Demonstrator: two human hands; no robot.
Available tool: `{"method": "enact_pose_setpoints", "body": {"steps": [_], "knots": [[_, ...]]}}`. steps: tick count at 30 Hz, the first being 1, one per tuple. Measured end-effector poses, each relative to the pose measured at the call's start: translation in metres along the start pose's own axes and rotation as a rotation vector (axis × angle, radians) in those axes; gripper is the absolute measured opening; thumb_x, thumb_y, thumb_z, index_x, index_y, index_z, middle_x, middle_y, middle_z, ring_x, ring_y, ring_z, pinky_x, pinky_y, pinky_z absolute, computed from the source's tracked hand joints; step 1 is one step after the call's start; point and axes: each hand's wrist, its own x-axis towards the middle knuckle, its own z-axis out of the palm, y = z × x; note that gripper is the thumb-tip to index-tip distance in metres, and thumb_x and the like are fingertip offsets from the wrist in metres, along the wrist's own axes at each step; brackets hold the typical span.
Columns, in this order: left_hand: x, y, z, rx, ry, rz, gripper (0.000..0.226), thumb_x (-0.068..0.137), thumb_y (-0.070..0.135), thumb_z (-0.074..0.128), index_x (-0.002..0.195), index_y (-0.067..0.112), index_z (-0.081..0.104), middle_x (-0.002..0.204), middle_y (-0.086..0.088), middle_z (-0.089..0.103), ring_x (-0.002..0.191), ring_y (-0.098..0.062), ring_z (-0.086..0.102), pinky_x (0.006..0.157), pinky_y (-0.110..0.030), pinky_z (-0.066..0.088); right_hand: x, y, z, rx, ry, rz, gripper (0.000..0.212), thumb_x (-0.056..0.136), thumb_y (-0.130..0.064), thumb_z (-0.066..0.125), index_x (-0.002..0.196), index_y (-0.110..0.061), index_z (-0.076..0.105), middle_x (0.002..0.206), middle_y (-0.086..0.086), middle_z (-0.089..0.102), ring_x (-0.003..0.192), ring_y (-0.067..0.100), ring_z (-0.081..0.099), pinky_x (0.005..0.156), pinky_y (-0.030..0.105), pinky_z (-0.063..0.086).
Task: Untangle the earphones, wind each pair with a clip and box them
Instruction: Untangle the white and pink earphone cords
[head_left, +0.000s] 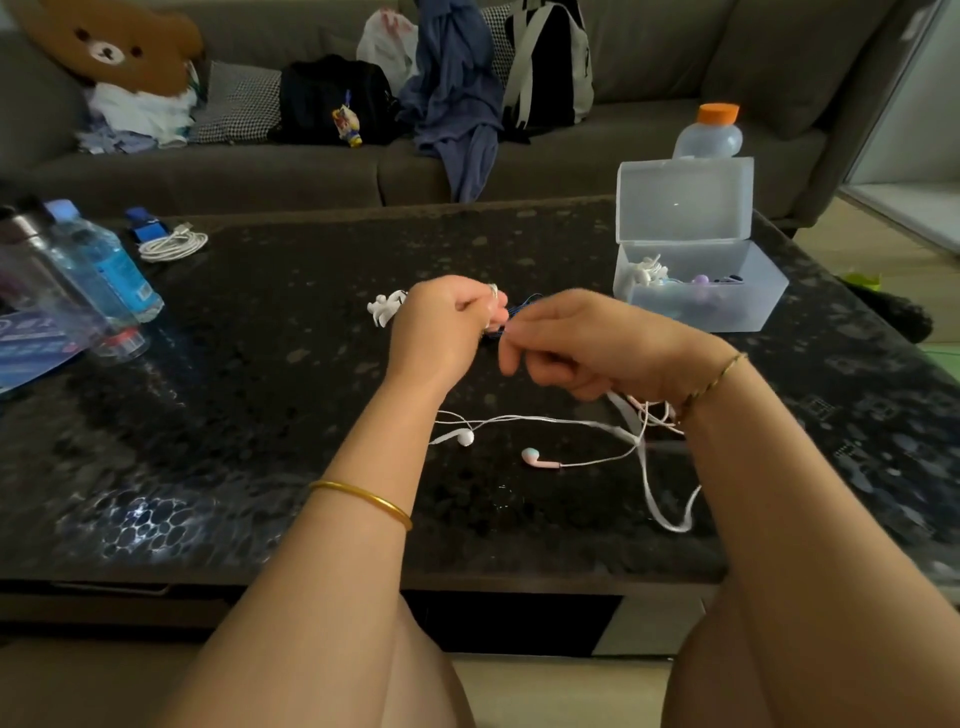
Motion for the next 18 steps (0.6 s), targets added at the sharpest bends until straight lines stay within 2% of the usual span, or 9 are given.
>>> {"method": "enact_pose_setpoints", "body": {"steps": [3, 5, 7, 9, 11, 14, 16, 18], "knots": [[-0.003, 0.007, -0.001, 0.035, -0.107, -0.025, 0.022, 0.097, 0.015, 0.048, 0.093, 0.015, 0.070, 0.078, 0.009, 0.067, 0.063, 0.010, 0.060, 0.054, -0.002, 0.040, 0.001, 0.003, -0.009, 0.139, 0.196, -0.065, 0.033, 0.101, -0.018, 0.038, 0.075, -0.009, 0.057, 0.050, 0.000, 0.035, 0.037, 0.006, 0.022, 0.035, 0.015, 0.017], [-0.006, 0.015, -0.003, -0.002, -0.182, -0.073, 0.027, 0.100, 0.018, 0.042, 0.089, 0.021, 0.067, 0.080, 0.008, 0.068, 0.073, -0.001, 0.064, 0.062, -0.014, 0.046, 0.004, 0.005, -0.014, 0.164, 0.310, -0.073, 0.033, 0.101, -0.017, 0.036, 0.074, -0.010, 0.054, 0.053, 0.002, 0.035, 0.037, 0.006, 0.023, 0.035, 0.016, 0.018], [-0.007, 0.019, -0.004, -0.039, -0.253, -0.125, 0.030, 0.101, 0.021, 0.039, 0.088, 0.023, 0.067, 0.079, 0.007, 0.066, 0.074, -0.007, 0.062, 0.066, -0.022, 0.046, 0.007, 0.008, -0.016, 0.103, 0.427, -0.075, 0.033, 0.100, -0.016, 0.038, 0.072, -0.011, 0.053, 0.054, 0.003, 0.037, 0.035, 0.005, 0.027, 0.036, 0.017, 0.021], [-0.007, 0.020, -0.004, -0.103, -0.330, -0.172, 0.031, 0.102, 0.022, 0.040, 0.089, 0.021, 0.068, 0.073, 0.007, 0.062, 0.070, -0.007, 0.059, 0.065, -0.023, 0.044, 0.012, 0.011, -0.014, 0.000, 0.544, -0.087, 0.033, 0.099, -0.016, 0.041, 0.068, -0.012, 0.053, 0.053, 0.001, 0.039, 0.034, 0.003, 0.031, 0.037, 0.015, 0.026], [-0.007, 0.020, -0.004, -0.303, -0.387, -0.227, 0.030, 0.102, 0.021, 0.041, 0.090, 0.016, 0.068, 0.065, 0.007, 0.056, 0.063, -0.006, 0.053, 0.060, -0.022, 0.039, 0.016, 0.014, -0.011, -0.053, 0.626, -0.101, 0.032, 0.098, -0.016, 0.043, 0.067, -0.014, 0.053, 0.052, 0.000, 0.041, 0.033, 0.002, 0.035, 0.038, 0.014, 0.028], [-0.006, 0.022, -0.006, -0.764, -0.373, -0.337, 0.026, 0.102, 0.018, 0.041, 0.094, 0.011, 0.064, 0.065, 0.004, 0.052, 0.059, -0.004, 0.049, 0.055, -0.019, 0.030, 0.018, 0.015, -0.008, 0.031, 0.580, -0.037, 0.028, 0.097, -0.016, 0.043, 0.072, -0.015, 0.055, 0.056, 0.001, 0.040, 0.036, 0.002, 0.033, 0.036, 0.016, 0.026], [-0.004, 0.023, -0.009, -1.025, -0.294, -0.399, 0.024, 0.101, 0.019, 0.042, 0.099, 0.011, 0.064, 0.070, 0.005, 0.061, 0.060, -0.002, 0.056, 0.054, -0.016, 0.029, 0.018, 0.015, -0.001, -0.012, 0.438, 0.039, 0.025, 0.097, -0.016, 0.042, 0.077, -0.013, 0.057, 0.057, 0.002, 0.038, 0.040, 0.008, 0.030, 0.036, 0.018, 0.023], [-0.002, 0.021, -0.010, -1.153, -0.158, -0.398, 0.022, 0.101, 0.018, 0.044, 0.101, 0.012, 0.064, 0.077, 0.007, 0.070, 0.067, -0.001, 0.066, 0.051, -0.013, 0.032, 0.017, 0.014, 0.007, -0.081, 0.283, 0.062, 0.023, 0.097, -0.015, 0.043, 0.081, -0.011, 0.060, 0.056, 0.003, 0.037, 0.042, 0.010, 0.027, 0.038, 0.020, 0.020]]}}
